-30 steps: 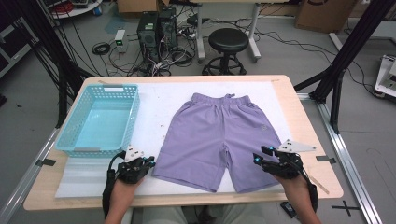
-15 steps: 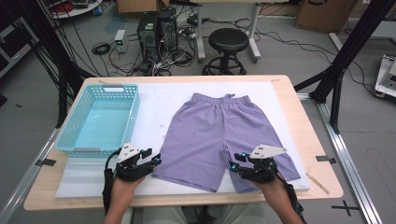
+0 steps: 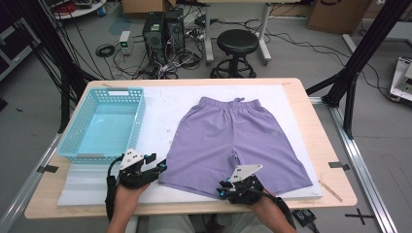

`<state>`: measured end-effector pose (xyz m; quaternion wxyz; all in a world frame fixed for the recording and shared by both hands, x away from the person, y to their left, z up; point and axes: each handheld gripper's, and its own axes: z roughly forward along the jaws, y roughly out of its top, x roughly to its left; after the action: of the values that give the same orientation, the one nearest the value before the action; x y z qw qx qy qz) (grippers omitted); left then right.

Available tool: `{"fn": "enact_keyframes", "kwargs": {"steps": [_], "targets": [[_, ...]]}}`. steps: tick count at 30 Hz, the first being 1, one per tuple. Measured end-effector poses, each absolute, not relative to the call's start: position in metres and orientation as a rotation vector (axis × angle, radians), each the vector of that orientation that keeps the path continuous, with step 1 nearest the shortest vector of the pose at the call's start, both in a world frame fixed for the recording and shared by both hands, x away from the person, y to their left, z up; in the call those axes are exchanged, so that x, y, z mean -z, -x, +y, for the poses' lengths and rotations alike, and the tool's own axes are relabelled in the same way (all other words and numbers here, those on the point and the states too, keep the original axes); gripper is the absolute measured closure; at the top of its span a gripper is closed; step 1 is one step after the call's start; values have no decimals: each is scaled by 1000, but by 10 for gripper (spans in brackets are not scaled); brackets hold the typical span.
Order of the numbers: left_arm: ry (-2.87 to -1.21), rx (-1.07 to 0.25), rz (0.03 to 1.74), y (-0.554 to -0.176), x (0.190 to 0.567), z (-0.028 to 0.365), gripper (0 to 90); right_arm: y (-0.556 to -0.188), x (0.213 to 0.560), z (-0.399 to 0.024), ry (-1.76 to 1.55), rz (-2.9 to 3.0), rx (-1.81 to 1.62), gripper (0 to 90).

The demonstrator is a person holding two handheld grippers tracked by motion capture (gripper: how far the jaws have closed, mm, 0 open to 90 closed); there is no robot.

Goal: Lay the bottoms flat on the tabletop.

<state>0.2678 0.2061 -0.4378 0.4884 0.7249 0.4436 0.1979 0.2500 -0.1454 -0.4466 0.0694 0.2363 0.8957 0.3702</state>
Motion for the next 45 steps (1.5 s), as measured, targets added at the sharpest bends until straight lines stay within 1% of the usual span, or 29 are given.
{"fn": "enact_keyframes", "kwargs": {"steps": [1,3,4,8,9,10,11,13,15,16,18,20,23,27,31,34,36,38,39,40,42,45], "targets": [[-1762,-479,1081,-268,438,206,505,-250,446,-145,-700,2713,-1122,848],[-1768,-476,1080,-268,439,206,505,-247,446,-143,-690,2723,-1119,891],[-1768,-474,1082,-268,439,206,506,-247,446,-143,-679,2736,-1125,896],[-1778,-468,1079,-269,439,204,506,-242,446,-140,-621,2789,-1163,896],[-1776,-468,1082,-269,439,203,506,-241,447,-139,-608,2797,-1170,874],[-1779,-462,1083,-269,440,203,506,-242,447,-139,-617,2809,-1178,784],[-1780,-461,1085,-269,440,203,506,-243,446,-141,-640,2816,-1198,727],[-1784,-457,1088,-269,441,202,506,-246,439,-151,-686,2758,-1287,721],[-1792,-454,1089,-269,442,202,506,-254,429,-168,-773,2643,-1352,727],[-1791,-453,1089,-270,442,201,506,-258,425,-177,-843,2579,-1364,746],[-1789,-451,1089,-270,442,200,506,-270,418,-190,-949,2473,-1320,762],[-1789,-451,1086,-271,441,199,506,-283,412,-195,-985,2422,-1264,775],[-1790,-446,1084,-271,441,198,506,-304,410,-190,-979,2436,-1187,804],[-1793,-437,1090,-273,443,198,506,-321,420,-179,-975,2512,-1109,839],[-1798,-431,1094,-273,444,200,506,-321,434,-171,-943,2590,-970,862],[-1795,-432,1099,-273,444,200,506,-317,439,-175,-943,2579,-970,865],[-1794,-433,1096,-272,444,200,506,-312,441,-179,-964,2573,-1001,852],[-1797,-430,1094,-272,444,199,506,-311,441,-182,-970,2637,-1080,787],[-1797,-428,1094,-272,444,199,506,-311,439,-184,-949,2651,-1111,783],[-1793,-426,1093,-273,444,198,504,-309,435,-188,-948,2625,-1147,758],[-1790,-423,1095,-274,443,196,500,-306,425,-202,-986,2535,-1243,751],[-1801,-420,1110,-276,444,194,495,-303,415,-231,-1055,2429,-1222,718]]}}
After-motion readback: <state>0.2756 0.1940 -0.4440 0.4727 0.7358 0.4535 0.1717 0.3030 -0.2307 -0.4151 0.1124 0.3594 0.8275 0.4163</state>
